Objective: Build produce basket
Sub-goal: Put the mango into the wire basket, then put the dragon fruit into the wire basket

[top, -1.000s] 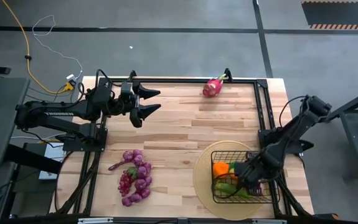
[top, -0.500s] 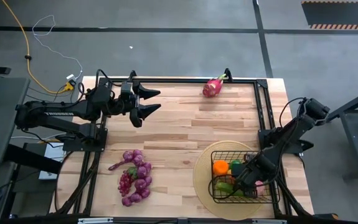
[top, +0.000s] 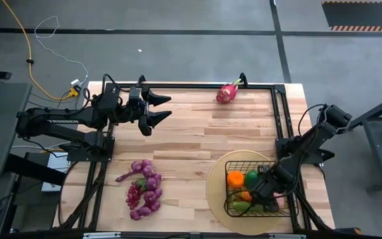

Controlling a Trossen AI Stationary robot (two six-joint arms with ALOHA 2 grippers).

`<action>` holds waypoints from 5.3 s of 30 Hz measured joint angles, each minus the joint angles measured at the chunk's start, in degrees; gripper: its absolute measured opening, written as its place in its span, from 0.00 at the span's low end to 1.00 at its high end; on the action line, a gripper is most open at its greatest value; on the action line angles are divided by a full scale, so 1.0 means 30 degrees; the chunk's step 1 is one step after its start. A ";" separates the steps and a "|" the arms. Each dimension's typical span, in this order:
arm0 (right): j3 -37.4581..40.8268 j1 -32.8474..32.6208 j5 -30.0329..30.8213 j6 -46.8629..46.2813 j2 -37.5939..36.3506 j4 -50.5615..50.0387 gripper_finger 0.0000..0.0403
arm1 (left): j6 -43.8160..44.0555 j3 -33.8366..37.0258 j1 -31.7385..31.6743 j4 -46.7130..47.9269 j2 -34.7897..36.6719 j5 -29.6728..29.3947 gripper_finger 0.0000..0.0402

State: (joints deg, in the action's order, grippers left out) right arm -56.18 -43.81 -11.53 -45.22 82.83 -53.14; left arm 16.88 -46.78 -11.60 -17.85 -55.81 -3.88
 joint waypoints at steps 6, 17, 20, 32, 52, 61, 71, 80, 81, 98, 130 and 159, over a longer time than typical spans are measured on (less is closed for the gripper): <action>0.0000 0.0002 0.2040 -0.0954 0.0000 -0.0878 0.71 | 0.0007 0.0000 0.0000 -0.0001 0.0000 0.0000 0.77; 0.0007 -0.0029 0.3101 -0.2712 -0.0007 -0.0983 0.72 | 0.0015 0.0000 0.0000 -0.0007 0.0000 -0.0576 0.77; 0.0007 -0.0029 0.2964 -0.2835 -0.0015 -0.0985 0.73 | 0.0015 0.0000 0.0000 -0.0007 0.0000 -0.0576 0.77; -0.2648 0.0108 0.5437 -0.1354 -0.1957 -0.5119 0.90 | 0.1084 -0.0310 0.0000 0.0009 -0.0007 -0.0392 0.77; 0.7224 0.6141 1.4268 0.3523 -1.4378 1.6473 0.90 | 0.0453 -0.1211 0.0007 0.2979 0.0459 -0.0615 0.77; 0.9129 0.9244 1.3779 0.7354 -1.4072 2.3082 0.90 | 0.2947 0.3718 0.0007 -0.2330 0.0430 -0.1257 0.77; 0.9143 1.1371 1.2508 0.8671 -1.3857 2.3104 0.90 | 0.2639 0.4452 0.0168 -0.3133 0.0452 -0.1282 0.77; 0.9143 1.1489 1.2976 0.7549 -1.3890 2.3801 0.90 | 0.1980 0.4452 0.0146 -0.3072 0.0449 -0.0509 0.77; 0.9143 1.1489 1.2976 0.7098 -1.3866 2.3801 0.90 | 0.1796 0.4452 0.0146 -0.3070 0.0409 -0.0601 0.77; 0.7030 1.4182 1.4748 -0.4011 -1.1432 1.8776 0.90 | 0.4691 0.4444 0.0124 -0.3009 0.0284 -0.2353 0.77; 0.0240 2.7112 1.0295 -1.1128 0.3736 1.2760 0.90 | 0.5311 0.4437 -0.0352 -0.4678 0.0284 -0.0777 0.77; 0.0317 2.5036 0.8975 0.2872 -0.0897 1.0873 0.58 | 0.4263 0.4437 -0.1020 -0.4929 0.0284 -0.0375 0.77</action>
State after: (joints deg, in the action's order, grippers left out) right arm -55.23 31.30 15.39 -36.61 80.14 -20.52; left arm 29.67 -33.47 -14.66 -32.63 -54.96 -5.00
